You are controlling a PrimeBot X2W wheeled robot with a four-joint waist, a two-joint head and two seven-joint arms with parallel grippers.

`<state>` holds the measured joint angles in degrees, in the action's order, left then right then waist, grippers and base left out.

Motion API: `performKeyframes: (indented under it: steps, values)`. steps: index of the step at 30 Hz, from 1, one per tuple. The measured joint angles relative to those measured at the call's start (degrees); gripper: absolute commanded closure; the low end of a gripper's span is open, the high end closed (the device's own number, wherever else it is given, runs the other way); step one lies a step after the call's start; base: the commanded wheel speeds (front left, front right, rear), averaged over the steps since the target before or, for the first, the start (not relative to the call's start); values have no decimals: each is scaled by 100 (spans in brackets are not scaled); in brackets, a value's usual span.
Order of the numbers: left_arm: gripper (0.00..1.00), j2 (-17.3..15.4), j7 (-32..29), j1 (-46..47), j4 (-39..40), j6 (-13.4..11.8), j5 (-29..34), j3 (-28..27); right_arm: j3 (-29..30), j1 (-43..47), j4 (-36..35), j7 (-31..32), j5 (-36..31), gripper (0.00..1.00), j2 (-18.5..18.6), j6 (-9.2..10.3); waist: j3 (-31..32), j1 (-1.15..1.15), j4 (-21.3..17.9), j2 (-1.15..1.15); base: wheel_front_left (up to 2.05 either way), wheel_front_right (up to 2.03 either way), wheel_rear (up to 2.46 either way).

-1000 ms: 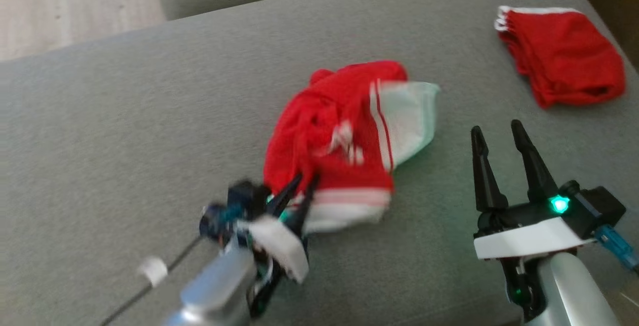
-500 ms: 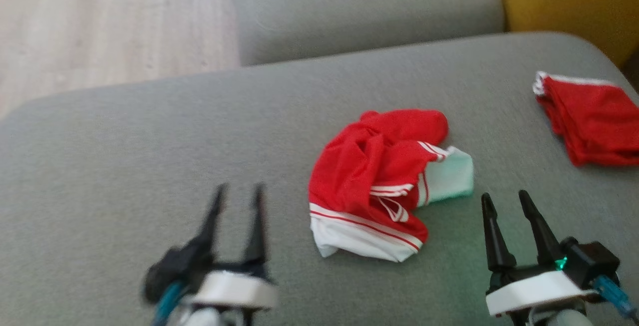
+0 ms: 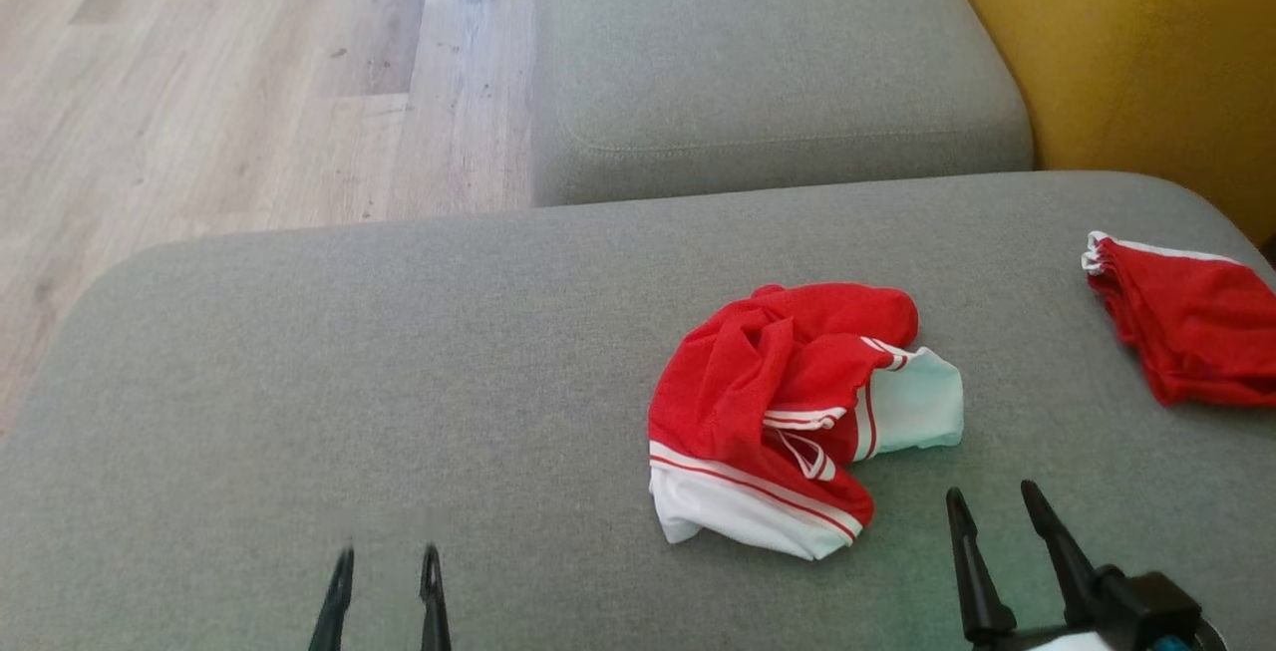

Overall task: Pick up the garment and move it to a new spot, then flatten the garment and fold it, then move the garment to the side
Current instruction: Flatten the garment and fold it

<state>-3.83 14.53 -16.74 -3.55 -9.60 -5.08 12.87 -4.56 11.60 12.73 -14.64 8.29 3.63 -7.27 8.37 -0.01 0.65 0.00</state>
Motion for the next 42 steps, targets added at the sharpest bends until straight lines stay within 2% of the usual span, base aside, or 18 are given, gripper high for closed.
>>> performKeyframes:
  steps: [16, 42]
  values:
    - [0, 9, 0, -115, -70, -48, 63, -71, 94, 90, -133, 0, -80, 0, -63, 0, 41, 1, 113, 0, 0, 0, 0]
    - [0, 41, 0, -109, -123, 12, 11, -97, 77, 76, -132, 0, -79, 0, -79, 0, -39, 1, -13, 0, 0, 0, 0]
